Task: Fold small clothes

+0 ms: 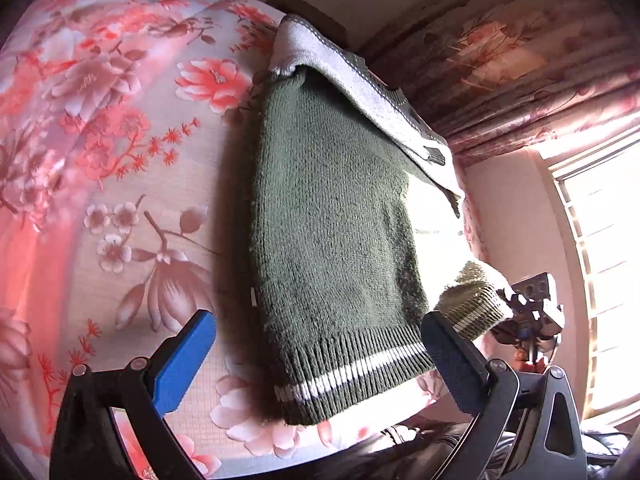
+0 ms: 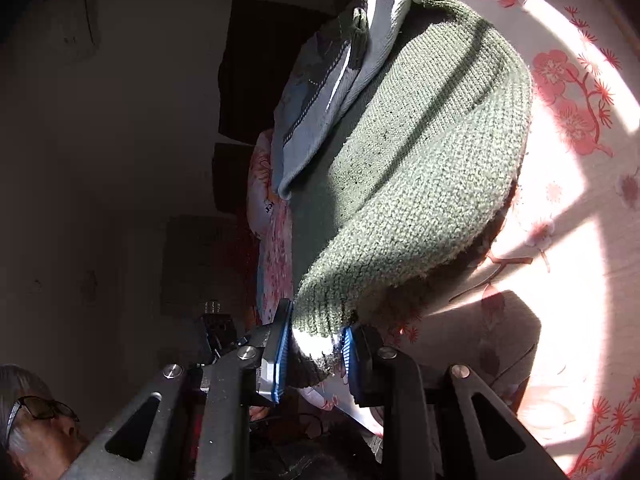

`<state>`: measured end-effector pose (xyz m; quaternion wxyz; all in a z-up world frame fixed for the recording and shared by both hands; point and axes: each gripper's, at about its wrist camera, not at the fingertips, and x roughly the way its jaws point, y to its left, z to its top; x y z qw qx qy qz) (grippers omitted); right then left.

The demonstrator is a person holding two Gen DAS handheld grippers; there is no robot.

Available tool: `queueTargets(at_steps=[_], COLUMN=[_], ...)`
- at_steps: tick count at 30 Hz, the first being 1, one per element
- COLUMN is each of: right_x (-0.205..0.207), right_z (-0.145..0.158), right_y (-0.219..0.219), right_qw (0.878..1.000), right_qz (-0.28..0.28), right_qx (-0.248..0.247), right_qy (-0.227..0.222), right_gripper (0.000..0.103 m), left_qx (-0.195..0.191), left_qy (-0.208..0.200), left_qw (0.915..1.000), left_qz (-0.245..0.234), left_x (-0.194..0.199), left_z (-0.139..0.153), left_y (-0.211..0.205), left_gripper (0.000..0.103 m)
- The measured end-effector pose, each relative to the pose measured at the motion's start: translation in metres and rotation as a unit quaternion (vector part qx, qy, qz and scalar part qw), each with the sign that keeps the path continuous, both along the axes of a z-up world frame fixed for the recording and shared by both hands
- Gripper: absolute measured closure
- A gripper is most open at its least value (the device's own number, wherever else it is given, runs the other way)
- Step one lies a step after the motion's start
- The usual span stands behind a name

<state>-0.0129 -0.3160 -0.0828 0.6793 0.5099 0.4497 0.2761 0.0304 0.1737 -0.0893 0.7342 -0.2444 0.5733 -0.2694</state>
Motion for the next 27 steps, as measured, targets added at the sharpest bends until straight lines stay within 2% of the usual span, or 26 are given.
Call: queueTargets(at_steps=[3,8,11,14,18,21,23,25,27], right_x=[0.005,0.0,0.002,0.0,-0.003,-0.005,-0.006,-0.008,-0.01], right_z=[-0.001,0.007,0.005,0.004,0.0,-0.006,-0.008,-0.011,-0.012], right_y=[0.0,-0.004,-0.005,-0.006,-0.011,-0.011,-0.011,-0.012,-0.013], right_qw=[1.0,1.0,1.0,0.999,0.999,0.999,0.999,0.999,0.999], right_qz=[0.002,-0.005,-0.005,-0.006,-0.008,-0.011,-0.012,-0.013,-0.015], right_qx=[0.004,0.019,0.022,0.024,0.028,0.031,0.033,0.033,0.033], right_qy=[-0.002,-0.019,-0.019,-0.024,-0.026,-0.018,-0.012,-0.007,-0.004], right_gripper=[0.079,0.079,0.079,0.079,0.079,0.079,0.079,0.079,0.079], left_qx=[-0.01,-0.031,-0.102,-0.112,-0.155,-0.19,-0.182,-0.137,-0.099], left_qy=[0.056,0.099,0.142,0.144,0.15,0.115,0.102,0.084,0.067], left_qw=[0.9983,0.9946,0.9841,0.982,0.9747,0.9732,0.9759,0.9841,0.9885], left_qz=[0.005,-0.005,-0.027,-0.047,-0.057,-0.06,-0.063,-0.076,-0.094], left_x=[0.003,0.007,0.012,0.015,0.025,0.032,0.033,0.033,0.031], left_z=[-0.012,-0.015,-0.029,-0.028,-0.035,-0.032,-0.029,-0.025,-0.019], left_y=[0.006,0.004,-0.013,-0.032,-0.047,-0.056,-0.062,-0.072,-0.083], left_gripper=[0.0,0.0,0.0,0.0,0.0,0.0,0.0,0.0,0.0])
